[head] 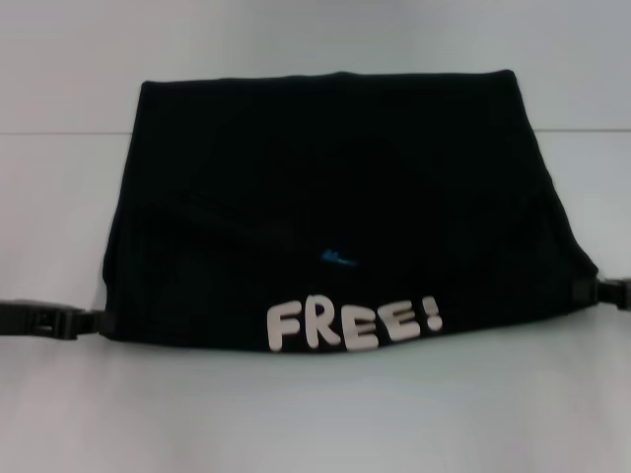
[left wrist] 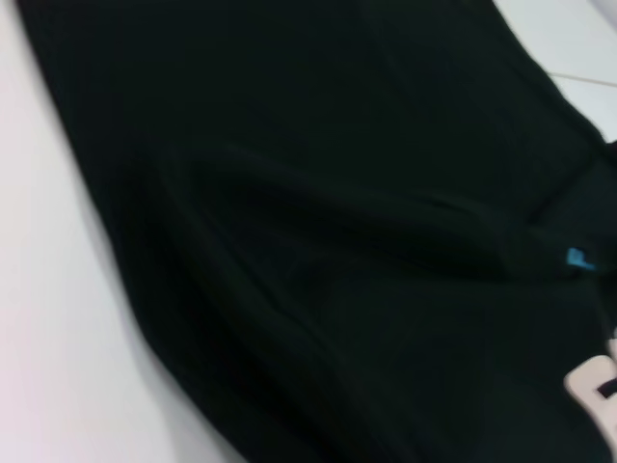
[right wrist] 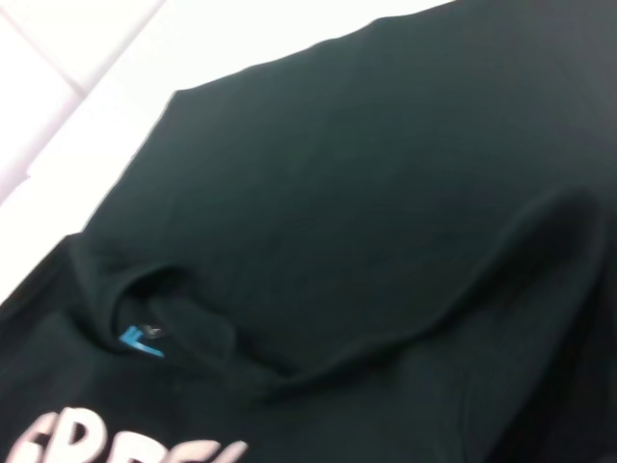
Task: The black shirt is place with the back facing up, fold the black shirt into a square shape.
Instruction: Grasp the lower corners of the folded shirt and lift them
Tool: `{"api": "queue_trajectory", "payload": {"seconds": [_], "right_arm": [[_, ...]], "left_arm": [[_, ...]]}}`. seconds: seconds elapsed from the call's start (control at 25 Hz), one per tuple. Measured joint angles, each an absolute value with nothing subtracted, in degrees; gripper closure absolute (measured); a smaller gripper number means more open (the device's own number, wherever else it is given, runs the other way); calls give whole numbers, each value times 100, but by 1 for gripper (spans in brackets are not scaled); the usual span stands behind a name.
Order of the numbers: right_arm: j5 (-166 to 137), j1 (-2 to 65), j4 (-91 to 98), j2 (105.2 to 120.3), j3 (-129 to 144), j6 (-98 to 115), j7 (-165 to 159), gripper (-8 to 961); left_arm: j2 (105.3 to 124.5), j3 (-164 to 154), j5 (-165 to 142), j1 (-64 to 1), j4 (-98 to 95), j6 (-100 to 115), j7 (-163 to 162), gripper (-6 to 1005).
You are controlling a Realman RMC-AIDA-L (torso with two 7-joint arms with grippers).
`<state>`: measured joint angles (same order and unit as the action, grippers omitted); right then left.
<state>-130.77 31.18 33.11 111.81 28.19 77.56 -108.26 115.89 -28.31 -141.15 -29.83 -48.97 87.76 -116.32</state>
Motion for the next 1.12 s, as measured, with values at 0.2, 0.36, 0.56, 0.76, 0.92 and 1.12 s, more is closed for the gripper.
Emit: {"api": "queue_trajectory", "payload": {"seconds": [0.2,0.36,0.56,0.76,0.92,1.12], "right_arm": [[-13044,2826,3550,11161,2757,8434,-10656,910],[-13064,2495,3813,11178,2743,8862,-10476,910],[-13072,2135,3865,11166,2726,9279,-10061,910],[-13085,1829,3869,11131,2704,9734,-9746,910],[-13100,1623,3878,11097,2645,10026,-9599,910],[-13111,1405,3941,11089,2469,10415,-9339,909]], "left_arm": [[11570,-2532,-14111,-2928,-4976,9613,-11541,996],[11519,-2158,-14112,-2860,-4988,10259,-11408,996],[11505,-1873,-14114,-2688,-4986,10814,-11199,996],[11554,-1846,-14115,-2456,-4982,11204,-11040,996],[11615,-1840,-14115,-2258,-4973,11368,-10966,996],[11680,-1833,-14115,-2096,-4971,11471,-10876,996]]}}
